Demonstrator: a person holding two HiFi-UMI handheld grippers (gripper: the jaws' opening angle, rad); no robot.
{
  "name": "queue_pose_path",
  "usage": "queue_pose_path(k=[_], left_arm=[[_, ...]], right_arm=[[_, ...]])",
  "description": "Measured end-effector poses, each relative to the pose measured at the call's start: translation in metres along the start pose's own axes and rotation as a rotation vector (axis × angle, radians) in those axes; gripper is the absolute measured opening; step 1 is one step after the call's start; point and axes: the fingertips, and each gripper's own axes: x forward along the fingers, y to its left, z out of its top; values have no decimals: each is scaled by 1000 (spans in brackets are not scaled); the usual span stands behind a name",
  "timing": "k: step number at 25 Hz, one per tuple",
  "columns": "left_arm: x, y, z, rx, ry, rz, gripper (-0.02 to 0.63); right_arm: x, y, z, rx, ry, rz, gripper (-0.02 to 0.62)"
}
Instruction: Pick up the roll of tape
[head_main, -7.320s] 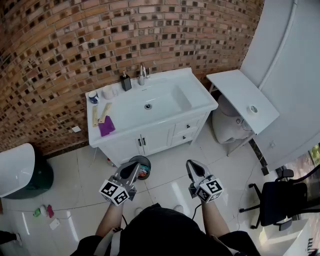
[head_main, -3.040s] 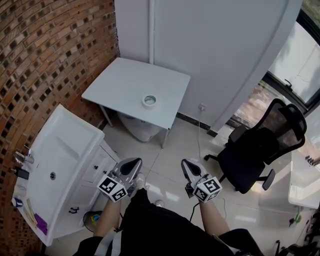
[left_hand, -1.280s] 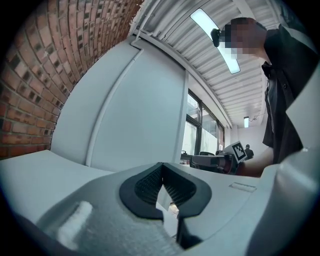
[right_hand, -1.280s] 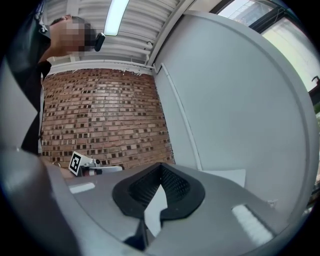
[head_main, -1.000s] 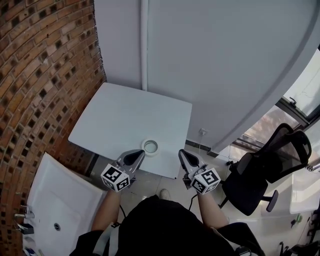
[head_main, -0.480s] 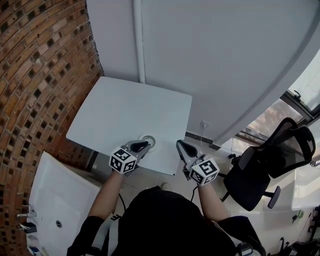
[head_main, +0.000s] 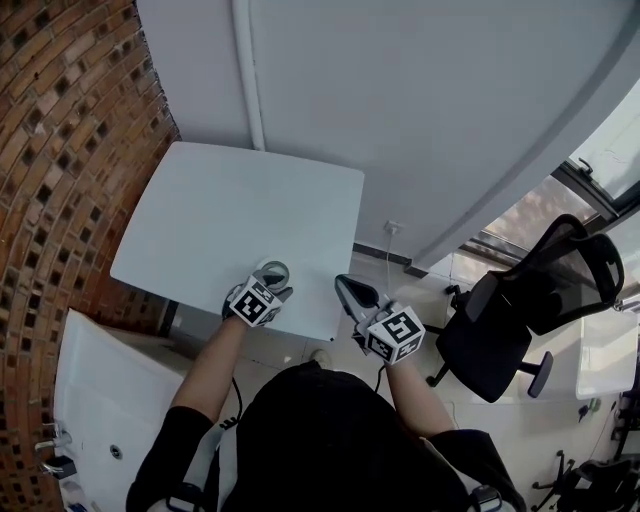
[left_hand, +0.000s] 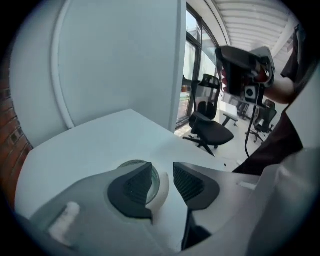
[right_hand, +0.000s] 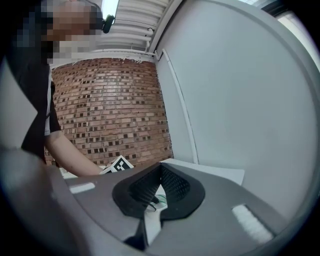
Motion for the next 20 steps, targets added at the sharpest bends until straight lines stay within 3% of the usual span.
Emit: queue_pose_path(k=[3, 6, 14, 20], left_arm=[[17, 0, -14, 110, 111, -8, 149], [26, 1, -22, 167, 193, -18, 155], [25, -6, -33, 129, 348, -98, 156], [37, -9, -48, 217, 459, -101, 156]], right_arm=[[-6, -6, -6, 11, 13, -14, 5], [-13, -16, -10, 29, 13, -33, 5], [-13, -25, -18, 65, 16, -39, 5], [-13, -22, -23, 72, 32, -30, 5]])
